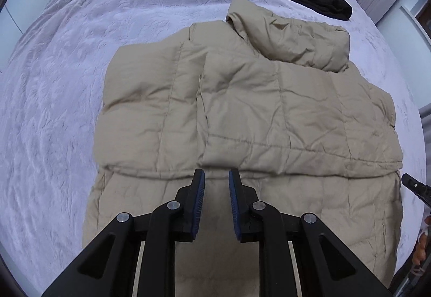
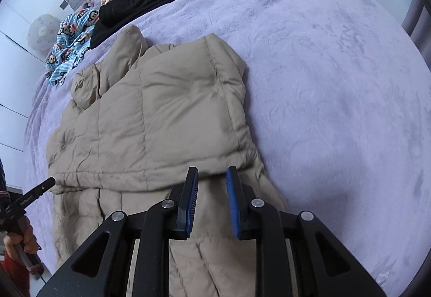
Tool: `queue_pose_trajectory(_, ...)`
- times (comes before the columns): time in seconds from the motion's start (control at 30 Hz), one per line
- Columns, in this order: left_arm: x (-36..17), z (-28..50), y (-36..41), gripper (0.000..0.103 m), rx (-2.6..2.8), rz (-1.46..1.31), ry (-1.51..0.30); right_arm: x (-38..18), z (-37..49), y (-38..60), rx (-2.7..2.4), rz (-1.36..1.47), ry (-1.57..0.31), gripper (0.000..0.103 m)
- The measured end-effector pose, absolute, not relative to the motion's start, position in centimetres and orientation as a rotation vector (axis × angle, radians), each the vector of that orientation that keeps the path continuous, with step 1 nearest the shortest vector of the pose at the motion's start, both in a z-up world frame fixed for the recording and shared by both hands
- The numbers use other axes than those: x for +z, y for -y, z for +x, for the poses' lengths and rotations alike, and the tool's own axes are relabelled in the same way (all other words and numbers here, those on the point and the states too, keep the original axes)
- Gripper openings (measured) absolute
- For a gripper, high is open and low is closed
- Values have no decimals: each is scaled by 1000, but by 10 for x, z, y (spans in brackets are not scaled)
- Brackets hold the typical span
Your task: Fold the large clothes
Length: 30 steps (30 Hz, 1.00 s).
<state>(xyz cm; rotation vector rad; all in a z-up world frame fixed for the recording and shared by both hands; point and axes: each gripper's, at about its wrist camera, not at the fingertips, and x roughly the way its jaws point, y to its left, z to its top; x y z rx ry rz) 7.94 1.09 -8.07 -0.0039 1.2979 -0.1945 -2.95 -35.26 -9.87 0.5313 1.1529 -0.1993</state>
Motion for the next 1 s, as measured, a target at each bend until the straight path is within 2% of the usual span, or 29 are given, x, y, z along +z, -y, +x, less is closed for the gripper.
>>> queue_pose_trajectory(0.2, -61, 40, -17, 22, -180, 5, -1311, -95, -64, 338, -198, 577, -1196, 24)
queue_pose_trajectory(0.23, -58, 35, -19, 44, -179, -2, -1315, -94, -69, 336, -196, 586, -1200, 24)
queue_pose_trajectory(0.27, -55, 29, -20, 62, -171, -8, -1315, -93, -75, 333, -192, 596, -1205, 24)
queue_pose_trajectory(0.3, -49, 21, -22, 90, -150, -7, -1300, -91, -79, 331, -188, 599, -1209, 24)
queue_pose_trajectory(0.43, -34, -1, -21, 91, -145, 28, -1272, -84, -96, 322, -170, 616, -1227, 25)
queue_pose_trajectory(0.6, -27, -26, -20, 93, -140, 47, -1279, -75, -114, 317, -156, 634, -1234, 41)
queue_pose_trajectory(0.63, -26, -31, -19, 99, -133, 50, -1278, -73, -117, 316, -151, 633, -1234, 44)
queue_pose_trajectory(0.7, -26, -42, -20, 103, -122, 47, -1284, -68, -123, 314, -142, 625, -1231, 60)
queue_pose_trajectory(0.77, -26, -50, -20, 103, -113, 35, -1293, -65, -130, 312, -131, 619, -1223, 67)
queue_pose_trajectory(0.87, -26, -64, -21, 103, -97, 25, -1301, -62, -140, 311, -116, 626, -1219, 69)
queue_pose_trajectory(0.9, -26, -68, -20, 103, -87, 30, -1302, -62, -143, 311, -109, 637, -1219, 79)
queue_pose_trajectory(0.93, -26, -71, -20, 103, -78, 34, -1304, -63, -146, 311, -101, 648, -1220, 83)
queue_pose_trajectory(1.0, -27, -78, -22, 103, -67, 37, -1311, -66, -154, 311, -97, 674, -1216, 84)
